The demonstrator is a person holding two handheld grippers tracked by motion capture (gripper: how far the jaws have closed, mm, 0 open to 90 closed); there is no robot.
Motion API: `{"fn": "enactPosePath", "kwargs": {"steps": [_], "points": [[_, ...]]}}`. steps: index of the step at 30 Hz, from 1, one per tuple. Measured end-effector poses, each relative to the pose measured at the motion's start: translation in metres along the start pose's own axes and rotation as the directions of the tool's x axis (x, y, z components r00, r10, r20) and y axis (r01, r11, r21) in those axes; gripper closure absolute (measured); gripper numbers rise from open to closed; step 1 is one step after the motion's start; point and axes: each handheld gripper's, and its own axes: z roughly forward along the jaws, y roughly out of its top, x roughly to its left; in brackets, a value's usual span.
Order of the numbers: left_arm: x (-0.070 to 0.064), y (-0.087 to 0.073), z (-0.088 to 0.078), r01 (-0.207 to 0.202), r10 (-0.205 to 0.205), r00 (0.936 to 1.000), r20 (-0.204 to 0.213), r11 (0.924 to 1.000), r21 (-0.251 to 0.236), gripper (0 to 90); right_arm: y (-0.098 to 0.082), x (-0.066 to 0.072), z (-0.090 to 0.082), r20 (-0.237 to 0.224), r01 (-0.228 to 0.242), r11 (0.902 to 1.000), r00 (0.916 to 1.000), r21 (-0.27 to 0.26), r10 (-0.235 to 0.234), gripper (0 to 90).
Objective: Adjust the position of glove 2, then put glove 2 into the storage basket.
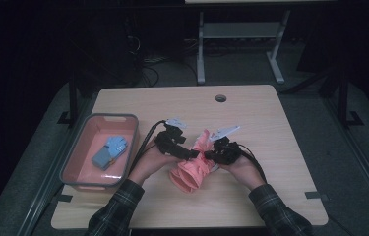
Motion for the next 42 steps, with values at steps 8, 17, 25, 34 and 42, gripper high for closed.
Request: {"fn": "enactPosePath", "kwargs": {"steps": [8,17,25,34,42], "points": [[0.014,-0.014,0.019,0.056,-0.06,0.9963,0.061,0.996,0.069,14.2,-0.001,0.001,0.001,0.002,0.012,0.9999,0.9999,0.008,-0.012,90.0],[0.025,-0.022,0.035,0.112,-0.131,0.9798,0.151,0.9855,0.127,14.3,-0.003,0.002,0.002,-0.001,0.023,0.9996,0.9997,0.015,-0.023,90.0],[0.025,-0.023,0.043,0.139,-0.174,0.9561,0.236,0.9775,0.159,22.0,-0.006,0.003,0.002,-0.009,0.022,0.9996,0.9997,0.02,-0.021,90.0],[0.021,-0.019,0.045,0.135,-0.179,0.9573,0.227,0.9712,0.197,26.4,-0.008,0.004,0.002,-0.006,0.031,0.9993,0.9995,0.022,-0.03,90.0],[0.022,-0.019,0.045,0.178,-0.23,0.9426,0.243,0.9599,0.216,32.2,-0.008,0.002,0.003,-0.012,0.034,0.9992,0.9993,0.022,-0.034,90.0]]}}
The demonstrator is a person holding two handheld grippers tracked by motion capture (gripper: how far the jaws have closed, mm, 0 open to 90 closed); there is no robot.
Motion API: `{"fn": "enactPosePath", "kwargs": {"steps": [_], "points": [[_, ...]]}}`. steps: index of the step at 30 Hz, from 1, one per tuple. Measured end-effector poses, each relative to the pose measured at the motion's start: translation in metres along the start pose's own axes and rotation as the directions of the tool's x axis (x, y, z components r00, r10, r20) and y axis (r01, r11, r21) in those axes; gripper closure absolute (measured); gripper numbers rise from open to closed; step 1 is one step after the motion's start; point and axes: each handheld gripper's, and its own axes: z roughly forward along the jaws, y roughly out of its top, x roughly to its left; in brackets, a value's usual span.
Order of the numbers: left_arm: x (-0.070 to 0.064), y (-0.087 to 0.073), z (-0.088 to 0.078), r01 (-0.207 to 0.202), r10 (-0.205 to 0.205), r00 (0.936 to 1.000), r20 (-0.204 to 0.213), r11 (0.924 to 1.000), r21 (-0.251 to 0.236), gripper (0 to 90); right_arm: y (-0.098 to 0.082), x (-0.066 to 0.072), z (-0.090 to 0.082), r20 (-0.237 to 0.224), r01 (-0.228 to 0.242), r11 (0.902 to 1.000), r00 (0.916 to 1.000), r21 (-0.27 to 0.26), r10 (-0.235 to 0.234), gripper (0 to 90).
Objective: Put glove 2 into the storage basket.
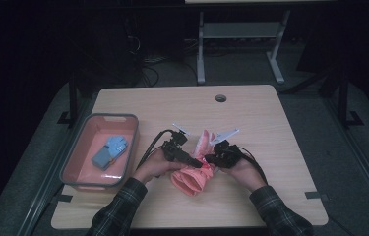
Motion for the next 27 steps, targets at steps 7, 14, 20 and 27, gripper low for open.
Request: {"fn": "enactPosePath", "kwargs": {"steps": [7,14,20,27], "points": [[0.002,0.0,-0.002,0.012,-0.012,0.9999,-0.001,0.9999,0.005,53.9,0.001,0.0,0.002,-0.005,0.005,1.0,1.0,-0.007,-0.005,90.0],[0.0,0.0,-0.005,-0.013,0.013,0.9999,-0.011,0.9999,0.002,62.5,-0.001,-0.006,-0.006,-0.055,-0.027,0.9987,0.9981,-0.042,0.025,79.6],[-0.005,0.002,-0.012,-0.048,0.048,0.9988,-0.012,0.9988,-0.006,64.7,-0.015,-0.016,-0.037,-0.026,-0.079,0.9877,0.9968,-0.135,0.076,52.1],[-0.022,0.008,-0.021,-0.1,0.099,0.9943,-0.039,0.9947,-0.021,64.7,-0.054,-0.032,-0.053,0.109,-0.115,0.9861,0.9857,-0.12,0.128,28.1]]}}
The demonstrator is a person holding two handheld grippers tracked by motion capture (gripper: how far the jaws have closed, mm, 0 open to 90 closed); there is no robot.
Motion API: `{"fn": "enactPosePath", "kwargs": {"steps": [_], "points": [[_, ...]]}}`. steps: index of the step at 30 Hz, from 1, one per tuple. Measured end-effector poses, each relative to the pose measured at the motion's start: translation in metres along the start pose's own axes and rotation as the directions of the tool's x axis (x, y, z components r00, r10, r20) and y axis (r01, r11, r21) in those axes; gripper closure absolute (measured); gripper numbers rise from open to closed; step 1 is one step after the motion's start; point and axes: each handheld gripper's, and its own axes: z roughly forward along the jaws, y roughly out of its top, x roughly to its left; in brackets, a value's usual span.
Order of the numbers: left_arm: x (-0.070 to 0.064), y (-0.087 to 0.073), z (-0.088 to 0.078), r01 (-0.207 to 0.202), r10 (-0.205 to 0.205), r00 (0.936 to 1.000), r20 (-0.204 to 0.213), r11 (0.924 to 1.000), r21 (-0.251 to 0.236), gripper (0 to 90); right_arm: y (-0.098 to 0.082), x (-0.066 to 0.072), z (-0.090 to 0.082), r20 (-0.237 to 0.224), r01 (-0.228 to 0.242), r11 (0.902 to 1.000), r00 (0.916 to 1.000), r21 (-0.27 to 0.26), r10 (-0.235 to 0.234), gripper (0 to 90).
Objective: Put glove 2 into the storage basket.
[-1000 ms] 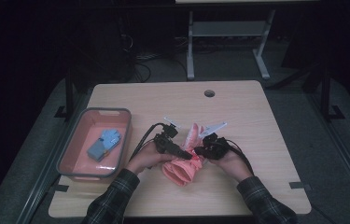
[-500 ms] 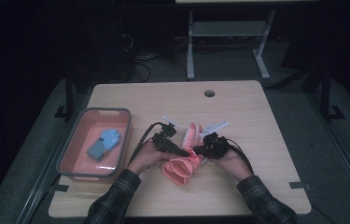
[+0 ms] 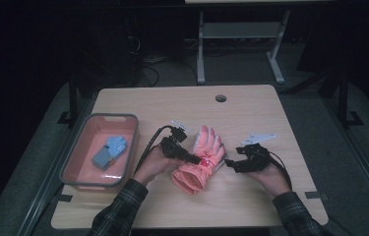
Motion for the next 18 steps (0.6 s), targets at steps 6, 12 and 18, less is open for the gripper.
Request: {"fn": "enactPosePath", "kwargs": {"steps": [6,12,18], "points": [[-0.004,0.001,-0.006,-0.025,0.025,0.9995,-0.02,0.9996,-0.01,64.7,-0.036,-0.018,-0.002,0.082,-0.059,0.9982,0.9949,0.009,0.058,19.1],[-0.008,0.004,-0.018,-0.031,0.029,0.9981,-0.055,0.999,-0.032,64.6,-0.047,-0.028,0.003,0.144,-0.051,0.9987,0.9883,0.0,0.05,15.4],[-0.009,0.003,-0.026,-0.036,0.032,0.9958,-0.086,0.9983,-0.046,64.3,-0.048,-0.029,0.005,0.142,-0.046,0.9989,0.9888,-0.011,0.047,14.1]]}}
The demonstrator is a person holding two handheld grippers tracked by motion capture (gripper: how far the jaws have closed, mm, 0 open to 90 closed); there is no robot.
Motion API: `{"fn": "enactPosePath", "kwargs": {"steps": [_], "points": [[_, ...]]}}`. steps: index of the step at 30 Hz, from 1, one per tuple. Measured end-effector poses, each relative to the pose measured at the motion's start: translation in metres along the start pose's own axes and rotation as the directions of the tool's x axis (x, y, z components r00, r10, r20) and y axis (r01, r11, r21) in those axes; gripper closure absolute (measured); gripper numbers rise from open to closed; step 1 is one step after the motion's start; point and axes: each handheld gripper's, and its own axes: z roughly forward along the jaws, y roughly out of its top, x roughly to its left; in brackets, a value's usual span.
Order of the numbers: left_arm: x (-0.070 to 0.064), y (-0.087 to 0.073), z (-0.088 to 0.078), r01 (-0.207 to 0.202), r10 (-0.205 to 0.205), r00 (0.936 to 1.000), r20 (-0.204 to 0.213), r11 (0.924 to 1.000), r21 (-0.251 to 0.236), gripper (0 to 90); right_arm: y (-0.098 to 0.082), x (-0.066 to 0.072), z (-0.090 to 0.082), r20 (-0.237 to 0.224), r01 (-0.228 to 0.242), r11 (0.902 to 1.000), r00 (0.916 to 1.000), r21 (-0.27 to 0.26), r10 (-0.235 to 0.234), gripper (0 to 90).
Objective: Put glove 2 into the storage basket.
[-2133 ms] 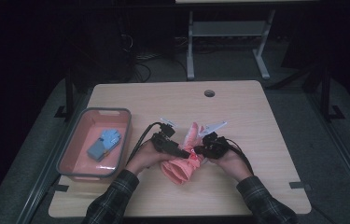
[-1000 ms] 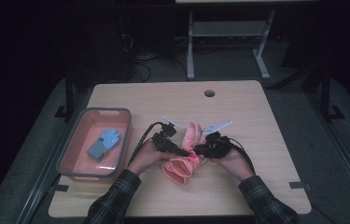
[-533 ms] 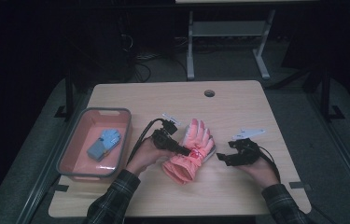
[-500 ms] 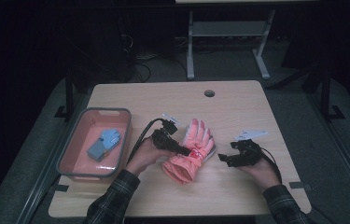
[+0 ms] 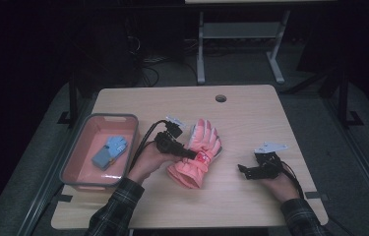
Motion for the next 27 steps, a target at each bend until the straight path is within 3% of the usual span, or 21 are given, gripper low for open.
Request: {"fn": "enactPosePath", "kwargs": {"steps": [7,17,21,27], "points": [[0.0,0.002,-0.019,0.006,-0.007,0.9996,-0.027,0.9997,-0.026,64.4,0.0,0.0,0.0,0.003,-0.004,1.0,1.0,0.0,0.004,14.1],[0.006,0.002,-0.066,0.056,-0.061,0.9971,-0.047,0.9938,-0.096,64.2,0.0,0.0,0.0,0.008,-0.009,1.0,0.9999,0.004,0.009,14.1],[0.008,-0.001,-0.085,0.068,-0.073,0.9966,-0.037,0.9913,-0.112,64.1,0.0,0.0,0.0,0.008,-0.009,1.0,0.9999,0.004,0.009,14.1],[0.01,-0.007,-0.115,0.086,-0.095,0.9935,-0.063,0.9881,-0.127,63.9,0.0,0.0,0.0,0.008,-0.009,1.0,0.9999,0.004,0.009,14.1]]}}
